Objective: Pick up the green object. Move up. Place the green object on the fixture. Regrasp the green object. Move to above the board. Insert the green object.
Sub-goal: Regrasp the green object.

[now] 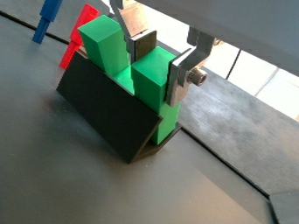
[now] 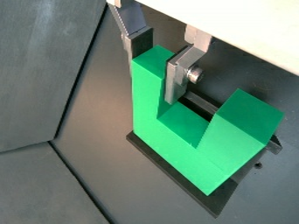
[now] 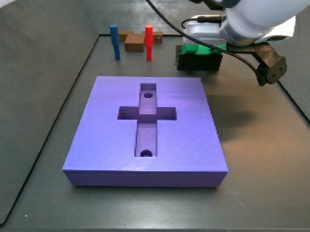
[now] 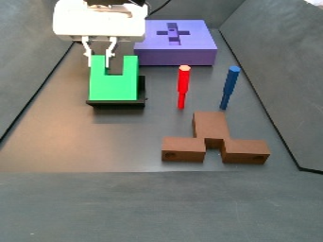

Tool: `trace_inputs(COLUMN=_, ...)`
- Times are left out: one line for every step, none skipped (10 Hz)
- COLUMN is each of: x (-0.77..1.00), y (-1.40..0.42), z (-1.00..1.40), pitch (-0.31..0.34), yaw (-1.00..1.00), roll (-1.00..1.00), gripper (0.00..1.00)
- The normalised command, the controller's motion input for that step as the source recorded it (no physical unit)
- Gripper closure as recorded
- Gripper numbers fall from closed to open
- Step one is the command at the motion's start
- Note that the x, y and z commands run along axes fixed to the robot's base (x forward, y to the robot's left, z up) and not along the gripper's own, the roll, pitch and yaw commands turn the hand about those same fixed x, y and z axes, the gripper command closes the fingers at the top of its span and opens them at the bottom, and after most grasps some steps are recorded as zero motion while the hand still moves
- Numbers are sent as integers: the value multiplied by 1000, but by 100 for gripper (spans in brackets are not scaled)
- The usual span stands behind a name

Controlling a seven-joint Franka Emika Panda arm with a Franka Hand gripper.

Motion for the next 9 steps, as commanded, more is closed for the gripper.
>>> trace_inputs(x=0, y=0, z=0, pitch=0, yaw=0, roll=0, gripper=100)
trace_inputs(x=0, y=0, z=0, pitch=0, yaw=0, roll=0, gripper=100)
trace_inputs(x=0, y=0, z=0, pitch=0, yaw=0, roll=0, gripper=100)
trace_inputs(x=0, y=0, z=0, pitch=0, yaw=0, roll=0, gripper=100)
trace_inputs(x=0, y=0, z=0, pitch=0, yaw=0, roll=0, gripper=100)
trace_inputs(x=0, y=0, z=0, pitch=0, yaw=0, roll=0, gripper=100)
trace_inputs(x=0, y=0, z=0, pitch=0, yaw=0, roll=0, gripper=100)
trace_inputs(x=0, y=0, z=0, pitch=0, yaw=0, roll=0, gripper=100)
trace_inputs(x=0, y=0, z=0, pitch=0, yaw=0, roll=0, gripper=100)
